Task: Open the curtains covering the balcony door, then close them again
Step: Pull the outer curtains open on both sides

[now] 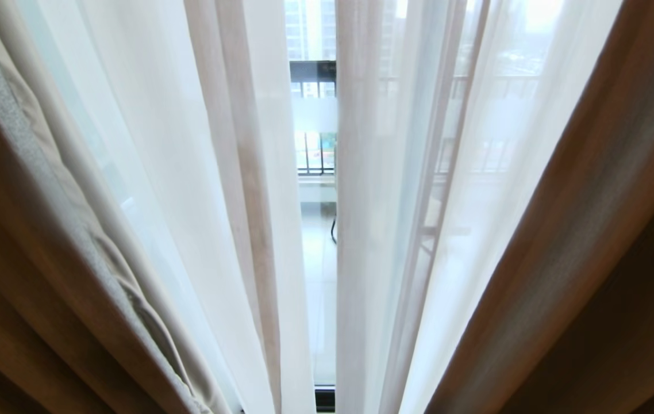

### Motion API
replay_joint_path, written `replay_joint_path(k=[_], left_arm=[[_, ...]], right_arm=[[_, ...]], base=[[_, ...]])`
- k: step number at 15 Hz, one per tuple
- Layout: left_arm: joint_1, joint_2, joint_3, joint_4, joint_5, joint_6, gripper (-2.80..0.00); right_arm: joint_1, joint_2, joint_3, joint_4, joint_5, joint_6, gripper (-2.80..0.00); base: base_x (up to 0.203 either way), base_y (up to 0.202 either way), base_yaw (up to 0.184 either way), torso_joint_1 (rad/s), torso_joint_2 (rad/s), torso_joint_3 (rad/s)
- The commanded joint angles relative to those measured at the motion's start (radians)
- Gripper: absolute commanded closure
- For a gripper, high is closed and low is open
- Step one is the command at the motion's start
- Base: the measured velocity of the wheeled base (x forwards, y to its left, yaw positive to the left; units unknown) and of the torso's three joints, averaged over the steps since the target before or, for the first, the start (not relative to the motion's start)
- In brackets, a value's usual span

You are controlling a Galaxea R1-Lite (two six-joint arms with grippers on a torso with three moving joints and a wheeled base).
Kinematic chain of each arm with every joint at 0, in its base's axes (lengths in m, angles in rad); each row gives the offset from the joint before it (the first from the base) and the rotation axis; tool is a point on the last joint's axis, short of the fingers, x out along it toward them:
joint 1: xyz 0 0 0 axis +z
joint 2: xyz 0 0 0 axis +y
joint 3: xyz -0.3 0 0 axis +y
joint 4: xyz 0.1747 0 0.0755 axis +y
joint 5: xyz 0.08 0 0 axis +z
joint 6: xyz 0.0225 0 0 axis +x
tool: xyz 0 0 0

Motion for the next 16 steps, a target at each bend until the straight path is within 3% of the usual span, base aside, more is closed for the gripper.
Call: replay_joint_path(k=[1,9,10,16], left_arm=[[0.000,0.000,0.000,-0.001,0.001,-0.001,0.00],[0.000,0.000,0.000,-0.001,0.001,-0.001,0.00],[0.000,0.000,0.000,-0.001,0.001,-0.001,0.00],[0.000,0.000,0.000,-0.001,0.001,-0.001,0.00]], right_arm=[[0.024,-0.039,0.019,-0.006,0.002,-0.002,0.00],[0.031,-0.037,0.031,-0.007,0.001,-0.005,0.00],[0.031,-0.039,0.041,-0.007,0.000,-0.005,-2.80],[0.029,-0.112,0.107,-0.006,-0.004,-0.011,-2.80]], base=[[0.000,0.000,0.000,0.000,0.00,0.000],[0.000,0.000,0.000,0.000,0.00,0.000],[0.000,0.000,0.000,0.000,0.00,0.000],[0.000,0.000,0.000,0.000,0.00,0.000]])
